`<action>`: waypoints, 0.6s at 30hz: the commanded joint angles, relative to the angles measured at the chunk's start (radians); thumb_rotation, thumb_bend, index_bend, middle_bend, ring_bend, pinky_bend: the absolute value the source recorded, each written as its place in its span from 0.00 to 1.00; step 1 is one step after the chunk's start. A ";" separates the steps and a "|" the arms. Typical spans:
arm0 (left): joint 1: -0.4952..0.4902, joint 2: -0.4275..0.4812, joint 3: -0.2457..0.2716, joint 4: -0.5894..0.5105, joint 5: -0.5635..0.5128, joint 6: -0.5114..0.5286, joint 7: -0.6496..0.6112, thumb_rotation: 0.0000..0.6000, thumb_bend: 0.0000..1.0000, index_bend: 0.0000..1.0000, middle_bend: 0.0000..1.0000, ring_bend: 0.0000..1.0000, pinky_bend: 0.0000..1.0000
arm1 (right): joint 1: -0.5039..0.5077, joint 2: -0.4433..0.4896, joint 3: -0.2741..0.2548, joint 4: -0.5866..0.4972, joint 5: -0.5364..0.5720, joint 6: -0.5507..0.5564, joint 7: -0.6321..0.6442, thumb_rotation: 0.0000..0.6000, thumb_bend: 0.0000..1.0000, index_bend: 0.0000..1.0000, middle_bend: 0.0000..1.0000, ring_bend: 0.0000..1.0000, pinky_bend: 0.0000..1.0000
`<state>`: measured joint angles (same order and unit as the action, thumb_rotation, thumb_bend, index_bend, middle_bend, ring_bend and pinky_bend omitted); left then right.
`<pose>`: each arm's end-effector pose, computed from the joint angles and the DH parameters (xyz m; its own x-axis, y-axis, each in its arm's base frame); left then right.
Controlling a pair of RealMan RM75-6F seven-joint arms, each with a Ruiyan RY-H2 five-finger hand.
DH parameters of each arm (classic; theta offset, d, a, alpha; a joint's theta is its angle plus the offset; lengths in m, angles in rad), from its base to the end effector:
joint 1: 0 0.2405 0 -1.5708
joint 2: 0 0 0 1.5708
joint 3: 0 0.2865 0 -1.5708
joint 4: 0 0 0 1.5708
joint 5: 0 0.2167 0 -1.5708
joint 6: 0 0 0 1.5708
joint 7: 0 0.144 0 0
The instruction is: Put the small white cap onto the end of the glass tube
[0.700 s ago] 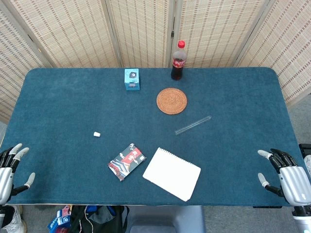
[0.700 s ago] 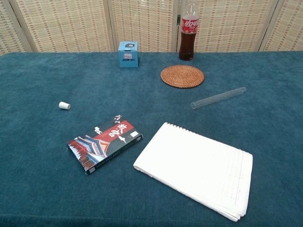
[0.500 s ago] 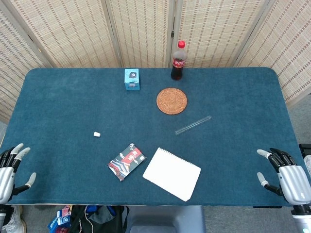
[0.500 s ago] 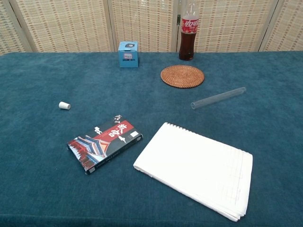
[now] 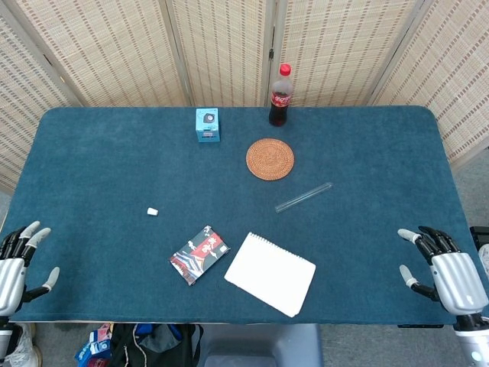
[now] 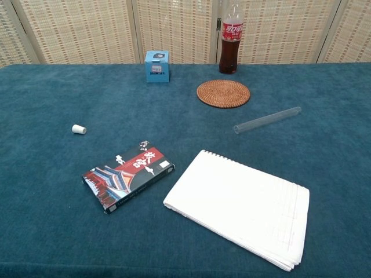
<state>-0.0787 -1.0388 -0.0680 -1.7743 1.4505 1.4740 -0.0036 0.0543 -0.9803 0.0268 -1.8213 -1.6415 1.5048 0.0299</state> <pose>-0.3190 0.1832 0.1819 0.3102 0.0049 0.9506 0.9501 0.0316 -0.3102 -0.2931 -0.1652 0.1866 0.3115 -0.0252 0.9499 -0.9435 -0.1274 0.3060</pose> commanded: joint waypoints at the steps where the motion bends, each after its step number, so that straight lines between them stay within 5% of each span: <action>1: -0.017 -0.002 -0.009 0.015 -0.003 -0.019 -0.006 1.00 0.34 0.15 0.04 0.00 0.00 | 0.038 0.023 0.015 -0.031 -0.005 -0.043 -0.031 1.00 0.33 0.23 0.32 0.18 0.18; 8: -0.101 -0.014 -0.060 0.089 0.000 -0.085 -0.029 1.00 0.34 0.22 0.10 0.13 0.02 | 0.081 0.046 0.040 -0.065 0.005 -0.082 -0.058 1.00 0.33 0.23 0.32 0.18 0.18; 18: -0.310 -0.024 -0.049 0.259 0.022 -0.410 -0.057 1.00 0.34 0.29 0.55 0.55 0.57 | 0.090 0.068 0.042 -0.100 0.000 -0.076 -0.089 1.00 0.33 0.23 0.32 0.18 0.18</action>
<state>-0.3165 -1.0669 -0.1291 -1.5561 1.4627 1.1722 -0.0439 0.1451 -0.9135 0.0705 -1.9193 -1.6407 1.4274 -0.0566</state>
